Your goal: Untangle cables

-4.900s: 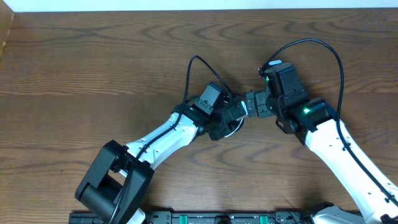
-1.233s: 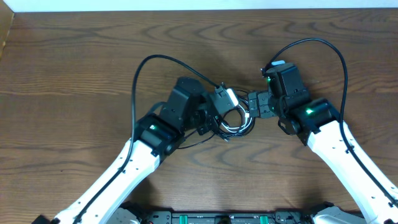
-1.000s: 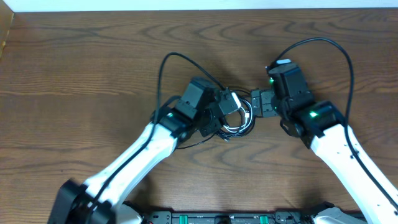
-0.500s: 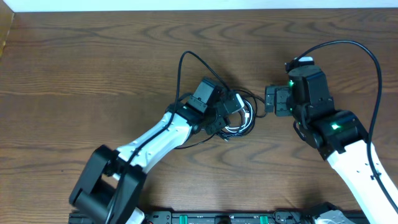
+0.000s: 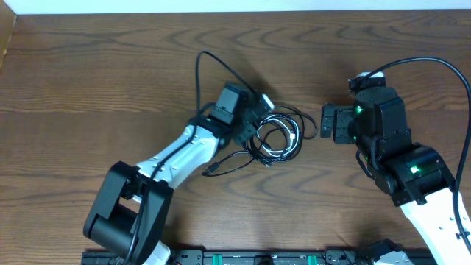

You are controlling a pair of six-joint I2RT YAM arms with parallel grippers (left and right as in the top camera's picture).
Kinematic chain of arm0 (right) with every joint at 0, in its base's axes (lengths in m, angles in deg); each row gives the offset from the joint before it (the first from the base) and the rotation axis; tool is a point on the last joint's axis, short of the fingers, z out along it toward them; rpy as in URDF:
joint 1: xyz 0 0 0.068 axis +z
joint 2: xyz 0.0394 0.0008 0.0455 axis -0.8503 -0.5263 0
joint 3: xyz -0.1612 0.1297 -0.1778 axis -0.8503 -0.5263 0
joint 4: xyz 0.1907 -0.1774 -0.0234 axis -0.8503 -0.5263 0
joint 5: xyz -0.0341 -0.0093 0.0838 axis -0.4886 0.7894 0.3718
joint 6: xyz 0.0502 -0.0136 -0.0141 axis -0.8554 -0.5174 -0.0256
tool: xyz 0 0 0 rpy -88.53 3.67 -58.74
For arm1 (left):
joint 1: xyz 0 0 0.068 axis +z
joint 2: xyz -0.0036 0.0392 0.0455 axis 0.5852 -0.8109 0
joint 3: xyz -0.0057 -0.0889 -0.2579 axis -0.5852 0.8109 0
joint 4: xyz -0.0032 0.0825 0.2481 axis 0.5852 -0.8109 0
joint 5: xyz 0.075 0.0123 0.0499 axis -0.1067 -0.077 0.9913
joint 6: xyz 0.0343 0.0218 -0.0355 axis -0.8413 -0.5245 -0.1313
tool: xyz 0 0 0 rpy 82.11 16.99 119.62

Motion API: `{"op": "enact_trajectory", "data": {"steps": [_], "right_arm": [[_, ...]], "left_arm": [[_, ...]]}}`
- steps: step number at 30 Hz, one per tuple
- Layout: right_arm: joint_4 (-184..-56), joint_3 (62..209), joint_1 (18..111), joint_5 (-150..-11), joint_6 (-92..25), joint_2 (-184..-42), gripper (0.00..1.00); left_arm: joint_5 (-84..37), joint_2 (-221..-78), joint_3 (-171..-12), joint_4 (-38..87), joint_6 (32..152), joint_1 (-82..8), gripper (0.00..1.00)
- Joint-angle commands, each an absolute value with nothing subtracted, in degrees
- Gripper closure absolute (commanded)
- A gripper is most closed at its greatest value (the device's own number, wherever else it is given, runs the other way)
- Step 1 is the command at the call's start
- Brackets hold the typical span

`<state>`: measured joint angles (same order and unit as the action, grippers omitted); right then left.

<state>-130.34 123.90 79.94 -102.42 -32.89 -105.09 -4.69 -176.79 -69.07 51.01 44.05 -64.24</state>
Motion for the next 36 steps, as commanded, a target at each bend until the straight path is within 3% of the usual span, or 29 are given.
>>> {"op": "enact_trajectory", "data": {"steps": [1, 10, 19, 36], "right_arm": [[-130.6, 123.7, 79.5, -103.5, -33.8, -104.8, 0.0], [-130.6, 123.7, 79.6, -103.5, -33.8, -104.8, 0.01], [-130.8, 123.7, 79.5, -103.5, -33.8, -104.8, 0.01], [-131.3, 123.7, 79.5, -103.5, -33.8, -104.8, 0.01]], "left_arm": [[-4.2, -176.9, -70.2, 51.1, 47.4, -62.4, 0.51], [-9.5, -177.6, -70.2, 51.1, 48.9, -62.2, 0.52], [-11.4, -181.5, -70.2, 49.5, 51.7, -62.3, 0.6], [-16.1, -181.5, -70.2, 49.3, 51.5, -62.3, 0.52]]}}
